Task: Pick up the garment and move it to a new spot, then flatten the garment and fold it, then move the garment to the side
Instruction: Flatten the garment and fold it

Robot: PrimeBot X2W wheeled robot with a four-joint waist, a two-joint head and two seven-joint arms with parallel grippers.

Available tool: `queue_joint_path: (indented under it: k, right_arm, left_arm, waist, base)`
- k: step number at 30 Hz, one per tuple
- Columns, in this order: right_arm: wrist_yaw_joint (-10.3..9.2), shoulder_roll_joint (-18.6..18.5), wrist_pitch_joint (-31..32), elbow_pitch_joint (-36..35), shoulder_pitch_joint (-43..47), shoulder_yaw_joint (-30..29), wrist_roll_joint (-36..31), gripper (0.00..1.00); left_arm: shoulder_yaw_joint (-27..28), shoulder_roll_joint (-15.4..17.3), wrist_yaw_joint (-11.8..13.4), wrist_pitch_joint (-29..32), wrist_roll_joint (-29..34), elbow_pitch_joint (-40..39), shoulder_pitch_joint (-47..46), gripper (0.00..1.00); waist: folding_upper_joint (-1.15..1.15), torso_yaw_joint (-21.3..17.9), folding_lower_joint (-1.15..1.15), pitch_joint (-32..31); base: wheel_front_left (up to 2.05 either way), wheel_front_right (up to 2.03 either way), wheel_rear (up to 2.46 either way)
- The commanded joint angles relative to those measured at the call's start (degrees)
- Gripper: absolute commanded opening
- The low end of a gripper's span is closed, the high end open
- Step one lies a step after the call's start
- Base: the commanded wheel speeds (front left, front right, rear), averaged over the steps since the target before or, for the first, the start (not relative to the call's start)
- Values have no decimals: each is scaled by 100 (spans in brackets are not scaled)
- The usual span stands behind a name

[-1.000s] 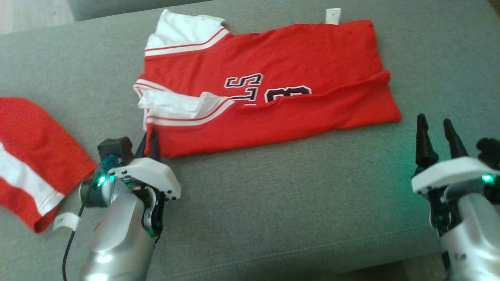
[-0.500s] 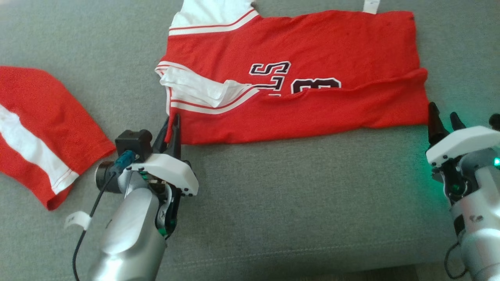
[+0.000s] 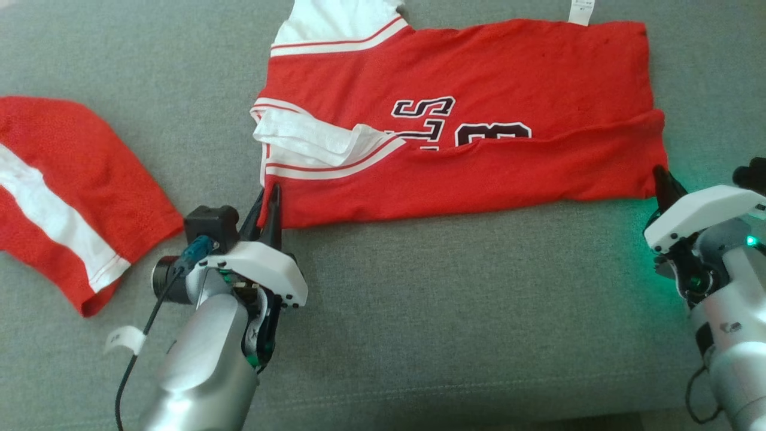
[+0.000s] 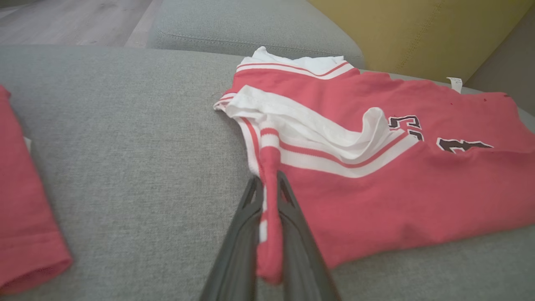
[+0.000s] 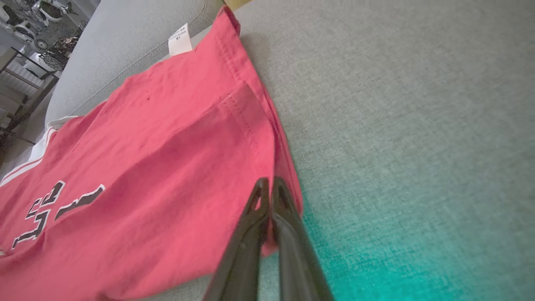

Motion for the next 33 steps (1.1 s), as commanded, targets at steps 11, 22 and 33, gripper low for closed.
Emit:
queue_joint_path:
  k: [11, 22, 33]
  right_arm:
    - [-4, -378, -117, -124, 240, 563, 393, 0]
    - [-4, -563, 500, -226, 898, 854, 786, 0]
    - [-4, -885, 1014, -901, 1714, 812, 1112, 0]
  left_arm:
    - [253, 149, -68, -33, -52, 184, 162, 0]
    - [255, 403, -199, 55, -220, 324, 836, 0]
    - [53, 571, -189, 505, -268, -359, 1625, 0]
  waist:
    - [0, -68, 0, -570]
    - [0, -160, 0, -1223]
    - [0, -282, 0, -1366]
  base:
    - [0, 0, 0]
    - [0, 0, 0]
    - [0, 0, 0]
